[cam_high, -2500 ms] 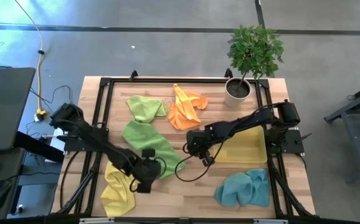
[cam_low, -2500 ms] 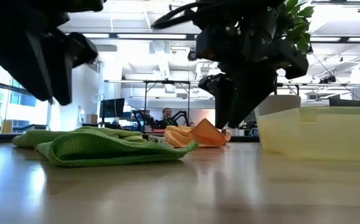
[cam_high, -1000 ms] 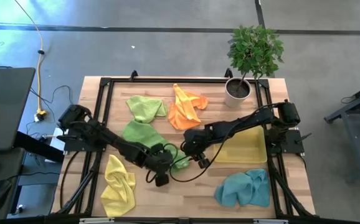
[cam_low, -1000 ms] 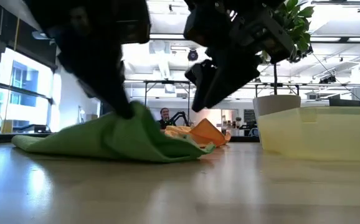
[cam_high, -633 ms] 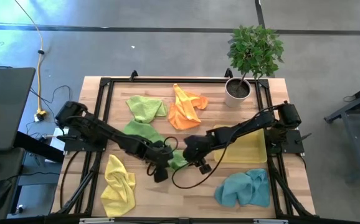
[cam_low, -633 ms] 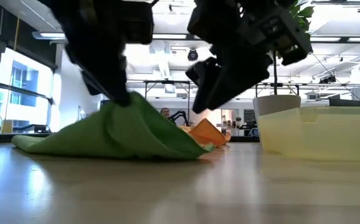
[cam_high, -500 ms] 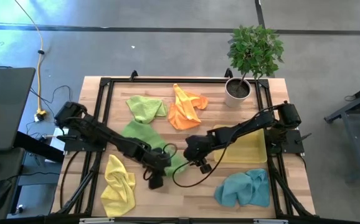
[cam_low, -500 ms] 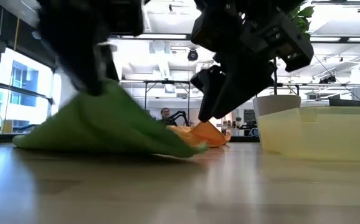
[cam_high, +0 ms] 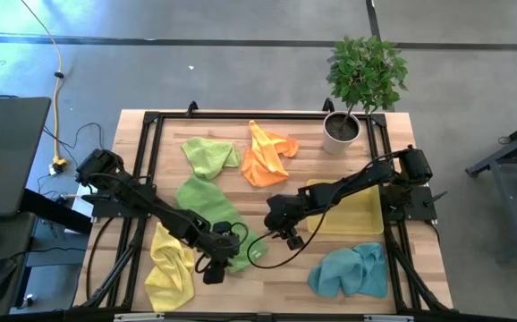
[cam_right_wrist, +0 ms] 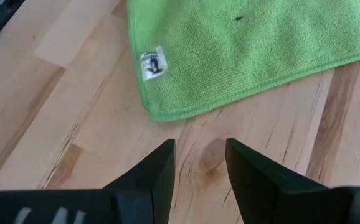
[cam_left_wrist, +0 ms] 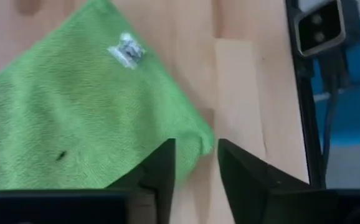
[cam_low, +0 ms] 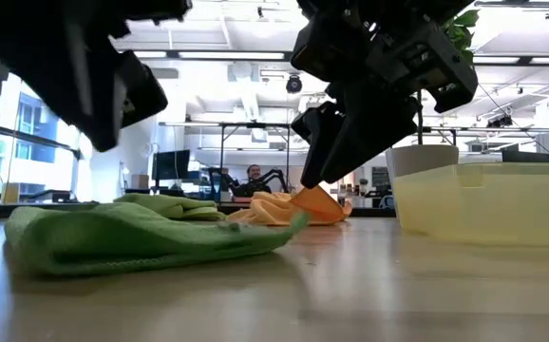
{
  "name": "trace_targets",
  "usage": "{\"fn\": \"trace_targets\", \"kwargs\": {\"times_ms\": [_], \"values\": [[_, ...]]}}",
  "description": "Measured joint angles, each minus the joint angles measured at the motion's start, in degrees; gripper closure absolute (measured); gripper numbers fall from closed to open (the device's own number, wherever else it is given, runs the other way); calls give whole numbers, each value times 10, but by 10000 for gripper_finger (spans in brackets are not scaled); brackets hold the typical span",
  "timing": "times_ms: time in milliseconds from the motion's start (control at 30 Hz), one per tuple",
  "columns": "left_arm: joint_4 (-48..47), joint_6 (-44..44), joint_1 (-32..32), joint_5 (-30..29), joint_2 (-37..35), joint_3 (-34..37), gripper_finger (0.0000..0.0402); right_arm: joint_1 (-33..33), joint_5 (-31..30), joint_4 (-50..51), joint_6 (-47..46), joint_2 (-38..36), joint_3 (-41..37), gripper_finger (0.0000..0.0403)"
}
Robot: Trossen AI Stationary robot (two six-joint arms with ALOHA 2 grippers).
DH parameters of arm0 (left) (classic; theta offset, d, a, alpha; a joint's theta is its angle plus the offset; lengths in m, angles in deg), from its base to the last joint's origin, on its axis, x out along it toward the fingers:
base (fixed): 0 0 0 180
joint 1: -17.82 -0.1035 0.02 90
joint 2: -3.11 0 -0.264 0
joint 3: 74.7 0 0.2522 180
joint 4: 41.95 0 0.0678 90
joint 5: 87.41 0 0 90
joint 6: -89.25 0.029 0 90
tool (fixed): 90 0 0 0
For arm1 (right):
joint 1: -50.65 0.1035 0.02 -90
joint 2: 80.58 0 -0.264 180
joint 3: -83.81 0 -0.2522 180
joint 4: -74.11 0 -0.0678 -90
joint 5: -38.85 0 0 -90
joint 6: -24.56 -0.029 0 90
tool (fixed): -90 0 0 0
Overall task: Fold microfiber towels
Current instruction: Fold the bottom green microfiber cloth
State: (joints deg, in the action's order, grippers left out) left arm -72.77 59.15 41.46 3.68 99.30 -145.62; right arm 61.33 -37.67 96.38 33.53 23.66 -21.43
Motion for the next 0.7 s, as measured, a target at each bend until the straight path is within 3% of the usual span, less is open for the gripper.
{"fn": "trace_targets", "kwargs": {"times_ms": [133,300,700], "values": [[0,71,16,-12,0,0,256,0,0,0,0,0,0,270],[1,204,34,-68,20,0,248,0,0,1,0,0,0,270],[13,288,45,-76,63,0,252,0,0,7,-2,0,0,270]]}}
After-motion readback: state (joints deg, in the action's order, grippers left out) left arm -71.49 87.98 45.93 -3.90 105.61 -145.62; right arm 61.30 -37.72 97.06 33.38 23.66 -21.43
